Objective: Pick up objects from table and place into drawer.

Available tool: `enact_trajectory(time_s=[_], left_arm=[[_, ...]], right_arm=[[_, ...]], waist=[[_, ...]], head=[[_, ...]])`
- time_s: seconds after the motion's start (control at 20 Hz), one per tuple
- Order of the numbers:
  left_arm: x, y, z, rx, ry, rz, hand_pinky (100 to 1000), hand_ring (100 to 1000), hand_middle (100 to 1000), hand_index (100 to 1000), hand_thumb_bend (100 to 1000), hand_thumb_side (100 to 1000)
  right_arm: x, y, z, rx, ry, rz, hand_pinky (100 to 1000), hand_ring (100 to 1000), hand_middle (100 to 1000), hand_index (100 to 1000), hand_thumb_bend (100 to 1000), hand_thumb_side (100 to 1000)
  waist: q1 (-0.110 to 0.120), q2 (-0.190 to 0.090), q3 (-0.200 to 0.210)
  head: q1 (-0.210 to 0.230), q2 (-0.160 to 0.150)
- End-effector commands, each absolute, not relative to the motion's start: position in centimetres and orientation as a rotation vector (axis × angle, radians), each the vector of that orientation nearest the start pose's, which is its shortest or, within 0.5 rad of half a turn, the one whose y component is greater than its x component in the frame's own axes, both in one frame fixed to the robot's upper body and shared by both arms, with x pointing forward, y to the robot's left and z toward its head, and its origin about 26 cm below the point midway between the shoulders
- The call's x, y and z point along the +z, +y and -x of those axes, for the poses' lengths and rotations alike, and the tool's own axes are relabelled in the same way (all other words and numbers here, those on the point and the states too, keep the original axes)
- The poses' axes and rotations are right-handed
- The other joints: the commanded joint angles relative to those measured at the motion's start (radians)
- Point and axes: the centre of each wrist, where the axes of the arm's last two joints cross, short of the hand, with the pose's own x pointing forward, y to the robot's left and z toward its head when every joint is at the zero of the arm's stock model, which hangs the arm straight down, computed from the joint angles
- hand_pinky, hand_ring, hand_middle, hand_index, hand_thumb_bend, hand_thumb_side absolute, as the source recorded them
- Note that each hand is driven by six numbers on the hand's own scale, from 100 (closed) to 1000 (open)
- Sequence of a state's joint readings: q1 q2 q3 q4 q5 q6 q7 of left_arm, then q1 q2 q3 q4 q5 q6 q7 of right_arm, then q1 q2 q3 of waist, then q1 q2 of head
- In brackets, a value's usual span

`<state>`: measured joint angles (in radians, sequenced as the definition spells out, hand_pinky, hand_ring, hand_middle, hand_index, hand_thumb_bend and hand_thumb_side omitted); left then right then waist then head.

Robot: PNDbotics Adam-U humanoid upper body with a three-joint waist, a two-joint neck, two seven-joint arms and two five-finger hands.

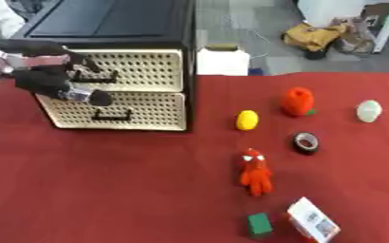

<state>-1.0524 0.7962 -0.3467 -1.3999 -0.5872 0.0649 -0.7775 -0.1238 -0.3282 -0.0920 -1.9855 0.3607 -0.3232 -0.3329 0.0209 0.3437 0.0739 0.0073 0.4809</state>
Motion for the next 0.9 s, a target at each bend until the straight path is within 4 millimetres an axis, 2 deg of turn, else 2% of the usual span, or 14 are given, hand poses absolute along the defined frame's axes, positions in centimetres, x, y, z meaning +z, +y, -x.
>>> enact_trajectory(time_s=[0.05, 0.9], left_arm=[[37.14, 27.45, -40.49, -1.645, -1.327, -0.976, 100, 100, 100, 935, 819, 1000], [36.64, 27.69, -41.42, -1.635, -1.283, -0.998, 100, 100, 100, 916, 826, 1000]], right_arm=[[16.4, -30.06, -27.95, 0.257, -2.494, 0.77, 573, 615, 511, 725, 275, 825], [16.49, -29.77, -28.08, 0.258, -2.5, 0.762, 574, 615, 509, 725, 282, 823]], waist=[[-0.001, -0.016, -0.002], [-0.001, -0.001, -0.015]], head=[[0.003, -0.014], [0.008, -0.024]])
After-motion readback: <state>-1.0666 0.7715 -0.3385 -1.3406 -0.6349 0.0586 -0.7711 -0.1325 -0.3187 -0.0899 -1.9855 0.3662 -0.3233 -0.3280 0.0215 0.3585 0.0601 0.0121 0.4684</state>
